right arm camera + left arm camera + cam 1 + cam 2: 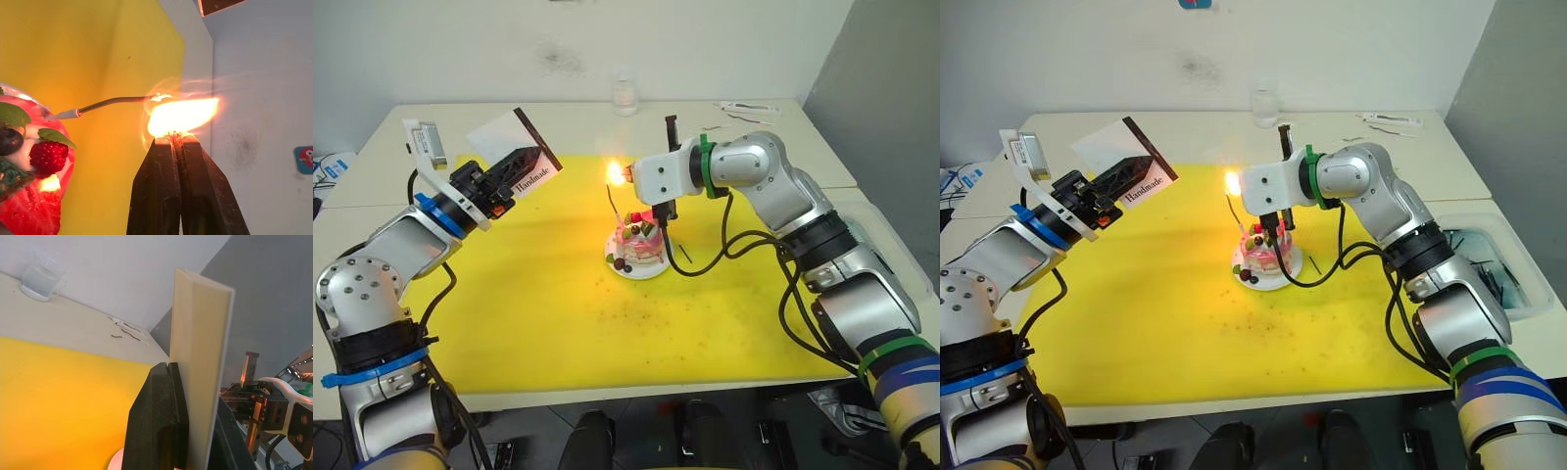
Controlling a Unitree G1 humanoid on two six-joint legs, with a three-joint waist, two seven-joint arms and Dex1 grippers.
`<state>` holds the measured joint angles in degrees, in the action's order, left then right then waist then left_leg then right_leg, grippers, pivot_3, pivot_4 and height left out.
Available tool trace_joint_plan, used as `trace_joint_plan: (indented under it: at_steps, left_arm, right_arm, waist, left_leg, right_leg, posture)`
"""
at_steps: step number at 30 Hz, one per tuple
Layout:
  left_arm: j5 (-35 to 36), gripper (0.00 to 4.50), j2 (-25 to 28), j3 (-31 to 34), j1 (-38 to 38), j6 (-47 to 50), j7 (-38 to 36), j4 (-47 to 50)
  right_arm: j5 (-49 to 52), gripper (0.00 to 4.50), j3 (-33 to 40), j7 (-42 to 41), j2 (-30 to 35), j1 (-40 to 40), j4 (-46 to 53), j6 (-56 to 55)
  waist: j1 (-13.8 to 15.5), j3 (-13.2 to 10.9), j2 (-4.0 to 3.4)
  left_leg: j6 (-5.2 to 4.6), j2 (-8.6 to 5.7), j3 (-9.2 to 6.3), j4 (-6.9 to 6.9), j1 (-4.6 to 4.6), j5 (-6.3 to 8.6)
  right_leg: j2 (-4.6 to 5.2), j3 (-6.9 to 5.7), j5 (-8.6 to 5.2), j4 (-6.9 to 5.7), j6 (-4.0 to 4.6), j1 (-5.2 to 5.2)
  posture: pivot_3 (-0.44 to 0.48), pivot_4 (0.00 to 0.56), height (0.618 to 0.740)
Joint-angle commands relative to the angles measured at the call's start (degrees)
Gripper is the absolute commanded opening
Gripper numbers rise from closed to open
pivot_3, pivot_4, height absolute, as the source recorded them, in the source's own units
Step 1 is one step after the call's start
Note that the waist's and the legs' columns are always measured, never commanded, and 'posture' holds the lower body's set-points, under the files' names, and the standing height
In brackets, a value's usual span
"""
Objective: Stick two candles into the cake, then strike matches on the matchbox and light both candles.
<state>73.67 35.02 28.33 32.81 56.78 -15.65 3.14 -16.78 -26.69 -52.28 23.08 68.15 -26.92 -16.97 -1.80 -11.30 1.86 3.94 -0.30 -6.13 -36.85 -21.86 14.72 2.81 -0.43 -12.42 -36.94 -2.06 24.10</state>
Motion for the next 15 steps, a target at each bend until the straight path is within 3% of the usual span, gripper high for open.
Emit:
trace_joint_plan:
  at_steps: [1, 15]
  left_arm:
    - [0.8, 0.0, 0.6, 1.4, -0.1, -1.3, 0.1, 2.9]
    - [0.5, 0.0, 0.4, 0.4, -0.3, -1.3, -0.7, 3.3]
  right_arm:
    - [0.2, 0.04, 0.9, -0.4, -1.0, 1.9, -0.1, -1.9]
    - [0.1, 0.04, 2.3, 0.5, -2.3, 3.0, -1.3, -1.8]
  waist:
    - [0.0, 0.0, 0.0]
    - [0.0, 0.0, 0.0]
  left_leg:
    - [0.0, 0.01, 0.0, 0.0, 0.0, 0.0]
    - [-0.01, 0.01, -0.01, -0.02, 0.03, 0.0]
  right_leg:
    - [0.0, 0.0, 0.0, -0.01, 0.0, 0.0]
    - [-0.03, 0.0, 0.0, -0.04, 0.0, 0.0]
  posture:
    - [0.0, 0.15, 0.74]
    - [0.0, 0.15, 0.74]
